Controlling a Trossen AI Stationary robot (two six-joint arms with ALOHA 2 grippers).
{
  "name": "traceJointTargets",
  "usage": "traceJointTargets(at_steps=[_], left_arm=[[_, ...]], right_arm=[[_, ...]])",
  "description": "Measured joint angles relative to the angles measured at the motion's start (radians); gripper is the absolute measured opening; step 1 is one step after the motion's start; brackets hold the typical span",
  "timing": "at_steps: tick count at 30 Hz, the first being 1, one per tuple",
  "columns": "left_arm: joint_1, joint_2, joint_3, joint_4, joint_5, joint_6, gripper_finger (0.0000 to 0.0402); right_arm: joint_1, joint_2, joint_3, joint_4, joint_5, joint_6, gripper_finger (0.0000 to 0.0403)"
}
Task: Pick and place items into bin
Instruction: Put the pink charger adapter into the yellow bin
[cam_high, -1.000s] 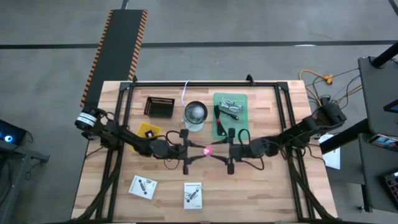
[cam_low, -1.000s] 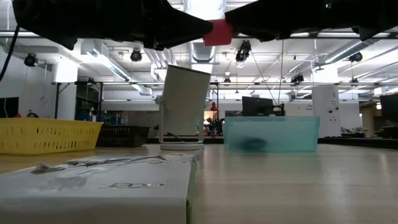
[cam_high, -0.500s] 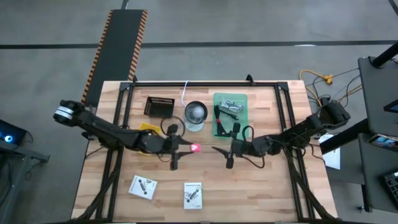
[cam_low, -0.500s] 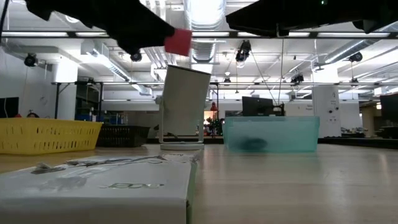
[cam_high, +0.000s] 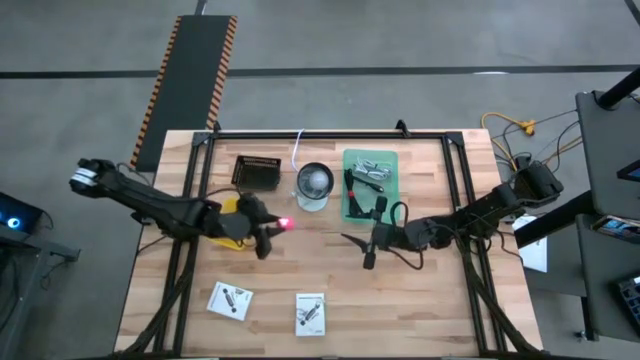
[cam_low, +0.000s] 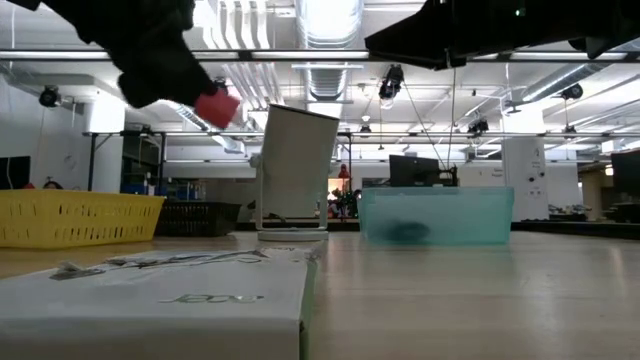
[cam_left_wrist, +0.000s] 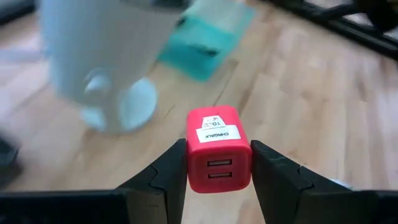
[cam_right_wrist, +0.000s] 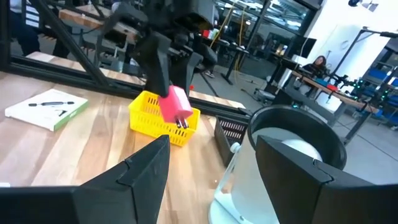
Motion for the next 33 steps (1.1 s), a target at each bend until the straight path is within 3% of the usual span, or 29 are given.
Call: traceJointTargets(at_steps=[8, 15, 22, 33], left_arm=[[0.000, -0.074, 0.063, -0.392, 0.001, -0.318, 0.0133], [0.000, -0.061, 0.167, -0.728, 0.051, -0.525, 0.0133], [0.000, -0.014, 0.175, -0.875, 0.176, -0.666, 0.0133], [0.000, 0.073, 0.173, -0.984, 0.272, -0.719, 0.0133]], right_arm=[[-0.003, 0.000, 0.000, -0.022, 0.000, 0.000, 0.0224], [-0.004, 0.000, 0.000, -0.021, 0.000, -0.010, 0.0224], [-0.004, 0.000, 0.000, -0.022, -0.001, -0.008, 0.0224], [-0.004, 0.000, 0.000, -0.024, -0.001, 0.000, 0.0224]])
